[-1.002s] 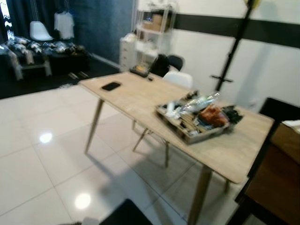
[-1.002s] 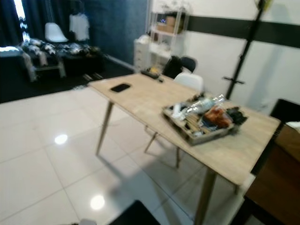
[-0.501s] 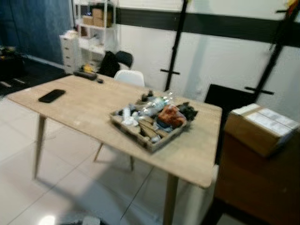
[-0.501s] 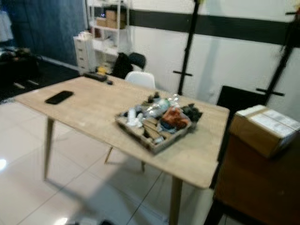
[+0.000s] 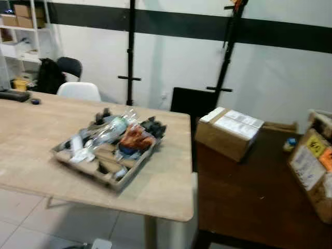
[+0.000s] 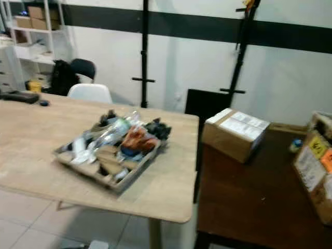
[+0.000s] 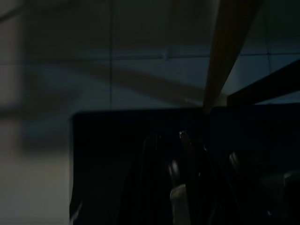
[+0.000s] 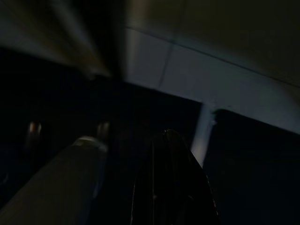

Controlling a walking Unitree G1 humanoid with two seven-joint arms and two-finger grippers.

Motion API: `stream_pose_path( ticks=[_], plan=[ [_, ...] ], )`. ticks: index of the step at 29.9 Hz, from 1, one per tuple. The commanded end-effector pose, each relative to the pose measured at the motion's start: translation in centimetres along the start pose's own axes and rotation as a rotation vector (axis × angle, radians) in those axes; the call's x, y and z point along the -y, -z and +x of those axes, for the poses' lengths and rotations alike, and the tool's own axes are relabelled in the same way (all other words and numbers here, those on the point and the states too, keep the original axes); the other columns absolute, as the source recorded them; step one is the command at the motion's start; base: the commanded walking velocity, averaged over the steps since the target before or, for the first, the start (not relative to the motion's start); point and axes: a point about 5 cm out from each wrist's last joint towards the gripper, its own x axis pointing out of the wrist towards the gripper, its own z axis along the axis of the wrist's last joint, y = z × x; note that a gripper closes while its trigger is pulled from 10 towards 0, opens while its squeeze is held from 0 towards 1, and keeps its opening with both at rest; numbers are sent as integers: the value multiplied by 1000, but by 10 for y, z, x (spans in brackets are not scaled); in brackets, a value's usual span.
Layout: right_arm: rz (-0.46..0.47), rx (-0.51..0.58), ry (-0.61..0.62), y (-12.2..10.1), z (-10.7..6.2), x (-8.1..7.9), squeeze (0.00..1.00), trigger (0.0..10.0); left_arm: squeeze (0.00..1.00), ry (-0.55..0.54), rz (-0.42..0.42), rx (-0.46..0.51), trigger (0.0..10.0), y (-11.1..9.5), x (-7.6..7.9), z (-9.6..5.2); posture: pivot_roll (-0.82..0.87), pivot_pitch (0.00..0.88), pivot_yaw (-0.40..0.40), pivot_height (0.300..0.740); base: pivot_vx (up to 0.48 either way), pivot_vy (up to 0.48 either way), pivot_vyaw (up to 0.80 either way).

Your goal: Picking trash to rubbish bin

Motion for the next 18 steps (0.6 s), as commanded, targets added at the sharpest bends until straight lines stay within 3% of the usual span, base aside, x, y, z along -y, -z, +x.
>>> stream_pose_path(
  ticks=[1,18],
  plan=[
    [18,-38,-18,10,-1,-7,0,10000,0,-6,0,-33,10000,9,-3,-2,-27,64,-55,740,0,0,-456],
    [-9,-82,-24,17,-2,-10,0,10000,0,15,46,-48,10000,13,-4,-3,-25,71,-52,740,0,0,-25]
  ],
)
